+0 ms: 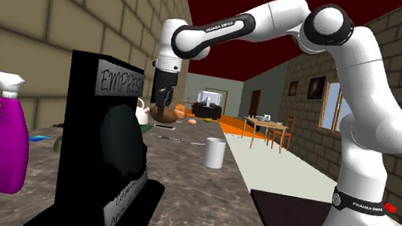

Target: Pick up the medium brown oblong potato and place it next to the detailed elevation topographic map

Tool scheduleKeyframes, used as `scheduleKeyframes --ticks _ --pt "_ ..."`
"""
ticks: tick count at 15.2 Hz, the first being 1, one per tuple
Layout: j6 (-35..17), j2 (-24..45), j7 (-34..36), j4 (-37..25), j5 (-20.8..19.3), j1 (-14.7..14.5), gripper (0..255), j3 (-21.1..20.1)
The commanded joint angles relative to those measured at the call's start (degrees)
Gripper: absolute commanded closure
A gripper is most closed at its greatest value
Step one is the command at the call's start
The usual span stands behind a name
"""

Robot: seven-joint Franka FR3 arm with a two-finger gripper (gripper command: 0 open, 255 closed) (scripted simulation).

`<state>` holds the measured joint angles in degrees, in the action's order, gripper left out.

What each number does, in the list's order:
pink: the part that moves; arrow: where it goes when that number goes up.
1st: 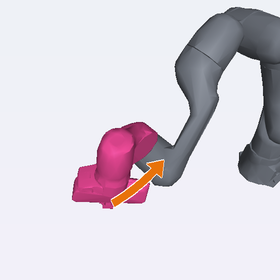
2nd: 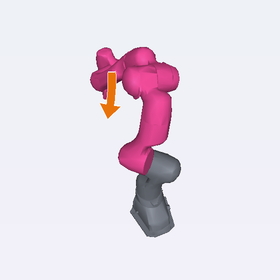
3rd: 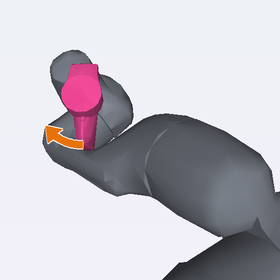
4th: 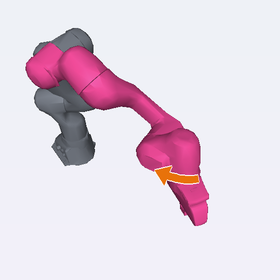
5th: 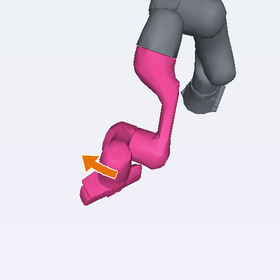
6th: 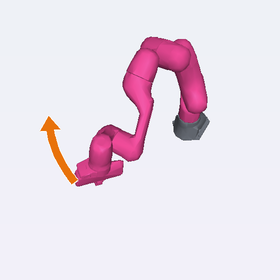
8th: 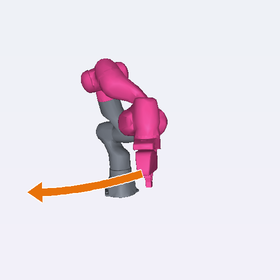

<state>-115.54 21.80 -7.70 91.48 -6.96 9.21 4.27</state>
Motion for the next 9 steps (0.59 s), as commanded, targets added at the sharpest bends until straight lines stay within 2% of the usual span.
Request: scheduleKeyframes --ticks 1,9 --pt "0.2 1.0 -2.3 -1.5 0.4 1.6 255 0.6" --pt "2.3 7.5 -12.0 -11.3 2.7 8.7 255 2.6"
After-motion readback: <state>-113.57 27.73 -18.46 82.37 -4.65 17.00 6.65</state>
